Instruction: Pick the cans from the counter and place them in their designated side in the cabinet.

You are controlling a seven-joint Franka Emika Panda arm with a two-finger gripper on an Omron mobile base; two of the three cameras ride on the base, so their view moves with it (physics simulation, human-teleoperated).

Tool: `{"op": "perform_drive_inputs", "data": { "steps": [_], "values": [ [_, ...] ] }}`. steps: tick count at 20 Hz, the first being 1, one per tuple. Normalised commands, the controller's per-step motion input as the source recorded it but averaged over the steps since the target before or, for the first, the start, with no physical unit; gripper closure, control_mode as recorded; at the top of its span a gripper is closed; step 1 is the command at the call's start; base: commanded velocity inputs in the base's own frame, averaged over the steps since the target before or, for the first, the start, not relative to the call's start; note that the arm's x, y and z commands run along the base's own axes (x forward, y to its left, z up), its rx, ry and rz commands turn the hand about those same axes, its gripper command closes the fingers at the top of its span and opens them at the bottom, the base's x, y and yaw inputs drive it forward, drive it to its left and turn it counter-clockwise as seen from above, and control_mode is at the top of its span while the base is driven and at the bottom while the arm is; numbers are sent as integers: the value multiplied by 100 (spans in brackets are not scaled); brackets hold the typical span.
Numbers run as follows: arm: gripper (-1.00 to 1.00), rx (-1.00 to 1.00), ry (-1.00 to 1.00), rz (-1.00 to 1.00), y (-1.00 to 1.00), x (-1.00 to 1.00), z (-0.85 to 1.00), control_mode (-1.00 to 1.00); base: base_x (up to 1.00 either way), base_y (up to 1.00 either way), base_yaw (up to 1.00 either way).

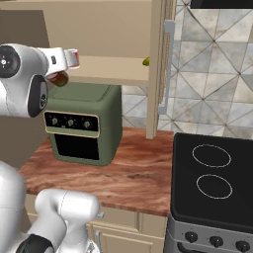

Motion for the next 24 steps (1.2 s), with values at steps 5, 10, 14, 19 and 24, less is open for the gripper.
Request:
{"op": "perform_drive_inputs", "data": {
  "steps": [5, 10, 14, 19, 24],
  "values": [
    [100, 0, -1, 0, -2, 30, 10, -100, 0, 0, 0],
    [100, 0, 0, 0, 0, 30, 7, -100, 0, 0, 0],
    [100, 0, 0, 0, 0, 28, 6, -100, 0, 0, 0],
    [100, 0, 0, 1, 0, 27, 0, -100, 0, 0, 0],
    [100, 0, 0, 1, 0, 32, 0, -100, 0, 0, 0]
  ]
}}
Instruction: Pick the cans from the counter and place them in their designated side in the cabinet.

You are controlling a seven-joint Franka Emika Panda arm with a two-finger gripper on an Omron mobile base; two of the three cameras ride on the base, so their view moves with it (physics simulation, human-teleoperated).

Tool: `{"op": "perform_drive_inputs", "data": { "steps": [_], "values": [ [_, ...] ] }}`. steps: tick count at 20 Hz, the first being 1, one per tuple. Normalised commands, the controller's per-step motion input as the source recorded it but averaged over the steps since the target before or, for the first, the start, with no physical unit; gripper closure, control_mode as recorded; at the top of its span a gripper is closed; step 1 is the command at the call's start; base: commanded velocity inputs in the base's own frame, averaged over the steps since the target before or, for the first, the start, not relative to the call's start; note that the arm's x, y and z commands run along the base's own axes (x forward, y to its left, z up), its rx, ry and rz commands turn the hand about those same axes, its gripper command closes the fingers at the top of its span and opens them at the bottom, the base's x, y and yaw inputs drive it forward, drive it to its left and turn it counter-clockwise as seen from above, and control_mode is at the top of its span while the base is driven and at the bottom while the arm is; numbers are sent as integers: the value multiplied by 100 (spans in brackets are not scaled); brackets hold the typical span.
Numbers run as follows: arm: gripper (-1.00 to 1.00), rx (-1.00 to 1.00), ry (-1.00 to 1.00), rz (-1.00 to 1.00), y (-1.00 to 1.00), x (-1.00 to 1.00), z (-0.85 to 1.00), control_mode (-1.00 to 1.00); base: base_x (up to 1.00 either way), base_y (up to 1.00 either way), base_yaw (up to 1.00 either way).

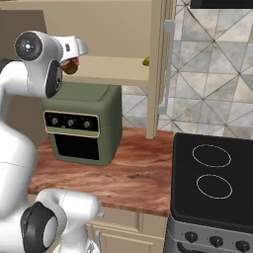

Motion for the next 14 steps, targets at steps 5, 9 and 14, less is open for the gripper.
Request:
{"op": "perform_drive_inputs", "data": {
  "steps": [5, 9, 14],
  "values": [
    [100, 0, 0, 1, 0, 34, 0, -100, 0, 0, 0],
    [100, 0, 0, 0, 0, 34, 0, -100, 0, 0, 0],
    [100, 0, 0, 1, 0, 33, 0, -100, 0, 0, 0]
  ]
}}
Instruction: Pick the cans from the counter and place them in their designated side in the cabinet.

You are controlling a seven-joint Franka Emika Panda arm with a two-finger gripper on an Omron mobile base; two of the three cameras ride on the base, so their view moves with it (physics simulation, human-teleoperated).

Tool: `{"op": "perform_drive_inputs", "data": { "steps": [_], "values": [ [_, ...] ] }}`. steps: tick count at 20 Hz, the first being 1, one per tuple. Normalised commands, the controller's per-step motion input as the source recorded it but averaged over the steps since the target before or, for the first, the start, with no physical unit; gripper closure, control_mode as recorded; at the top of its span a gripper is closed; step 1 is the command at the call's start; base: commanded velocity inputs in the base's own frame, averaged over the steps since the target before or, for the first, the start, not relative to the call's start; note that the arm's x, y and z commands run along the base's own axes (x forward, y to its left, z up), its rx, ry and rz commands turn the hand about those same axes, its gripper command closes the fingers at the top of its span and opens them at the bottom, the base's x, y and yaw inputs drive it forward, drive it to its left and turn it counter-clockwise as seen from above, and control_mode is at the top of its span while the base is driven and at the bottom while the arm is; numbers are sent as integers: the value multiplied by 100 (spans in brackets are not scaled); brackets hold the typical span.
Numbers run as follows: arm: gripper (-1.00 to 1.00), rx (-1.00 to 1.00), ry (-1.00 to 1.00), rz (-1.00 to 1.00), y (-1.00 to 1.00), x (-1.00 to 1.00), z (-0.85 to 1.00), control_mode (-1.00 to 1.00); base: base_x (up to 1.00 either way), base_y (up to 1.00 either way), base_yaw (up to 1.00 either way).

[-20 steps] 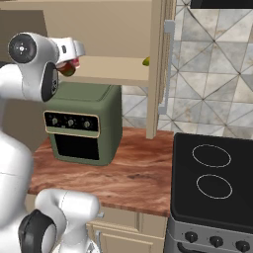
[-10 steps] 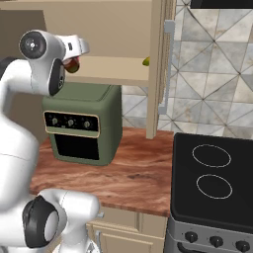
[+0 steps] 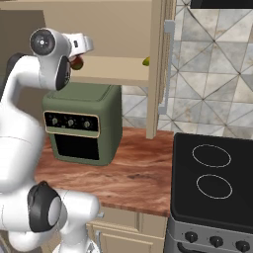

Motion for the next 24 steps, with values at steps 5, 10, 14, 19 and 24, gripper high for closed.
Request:
{"op": "perform_drive_inputs", "data": {
  "steps": [5, 10, 14, 19, 24],
  "values": [
    [100, 0, 2, 1, 0, 33, 0, -100, 0, 0, 0],
    [100, 0, 3, 1, 0, 30, 0, -100, 0, 0, 0],
    [100, 0, 3, 1, 0, 28, 0, -100, 0, 0, 0],
    [100, 0, 3, 1, 0, 25, -4, -100, 0, 0, 0],
    [100, 0, 3, 1, 0, 20, -7, -100, 0, 0, 0]
  ]
}}
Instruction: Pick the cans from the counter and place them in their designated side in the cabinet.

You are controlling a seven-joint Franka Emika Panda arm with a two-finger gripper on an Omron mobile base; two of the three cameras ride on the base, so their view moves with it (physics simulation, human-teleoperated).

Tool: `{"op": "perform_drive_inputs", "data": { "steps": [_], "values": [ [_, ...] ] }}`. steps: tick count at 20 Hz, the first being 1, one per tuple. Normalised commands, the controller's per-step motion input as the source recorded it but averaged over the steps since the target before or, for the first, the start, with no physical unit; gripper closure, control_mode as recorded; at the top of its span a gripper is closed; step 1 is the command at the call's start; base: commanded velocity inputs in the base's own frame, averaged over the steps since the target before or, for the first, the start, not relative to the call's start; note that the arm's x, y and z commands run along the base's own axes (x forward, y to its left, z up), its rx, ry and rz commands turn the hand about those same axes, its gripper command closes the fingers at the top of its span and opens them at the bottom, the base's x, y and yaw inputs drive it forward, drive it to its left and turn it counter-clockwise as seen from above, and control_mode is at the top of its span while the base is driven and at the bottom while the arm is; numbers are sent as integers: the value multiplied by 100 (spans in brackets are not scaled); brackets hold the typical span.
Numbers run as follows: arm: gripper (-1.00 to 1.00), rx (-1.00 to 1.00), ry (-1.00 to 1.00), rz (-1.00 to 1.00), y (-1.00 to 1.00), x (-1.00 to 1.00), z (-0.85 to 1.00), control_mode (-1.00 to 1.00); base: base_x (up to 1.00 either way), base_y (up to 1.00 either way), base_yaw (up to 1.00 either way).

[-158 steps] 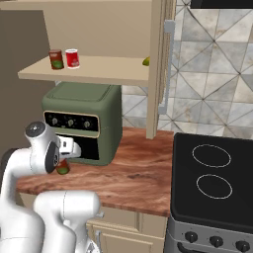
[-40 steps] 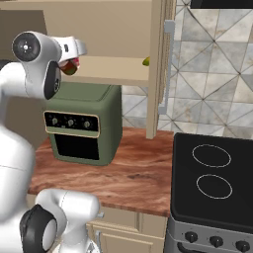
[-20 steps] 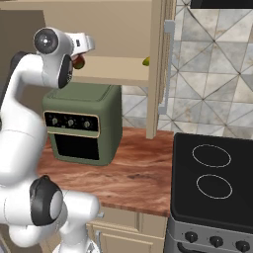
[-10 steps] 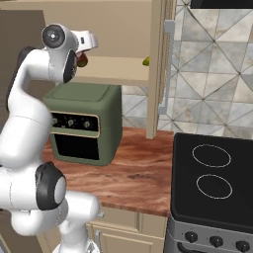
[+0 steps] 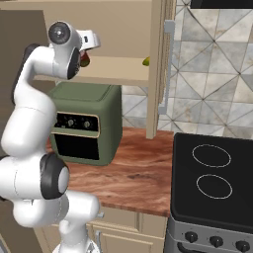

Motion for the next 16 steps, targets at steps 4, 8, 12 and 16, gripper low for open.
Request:
{"op": "perform_drive_inputs", "data": {
  "steps": [4, 8, 12, 16],
  "values": [
    [100, 0, 2, 1, 0, 15, -8, -100, 0, 0, 0],
    [100, 0, 3, 0, 0, 14, -7, -100, 0, 0, 0],
    [100, 0, 3, 0, 0, 14, -8, -100, 0, 0, 0],
    [100, 0, 4, 0, 2, 15, -9, -100, 0, 0, 0]
  ]
}}
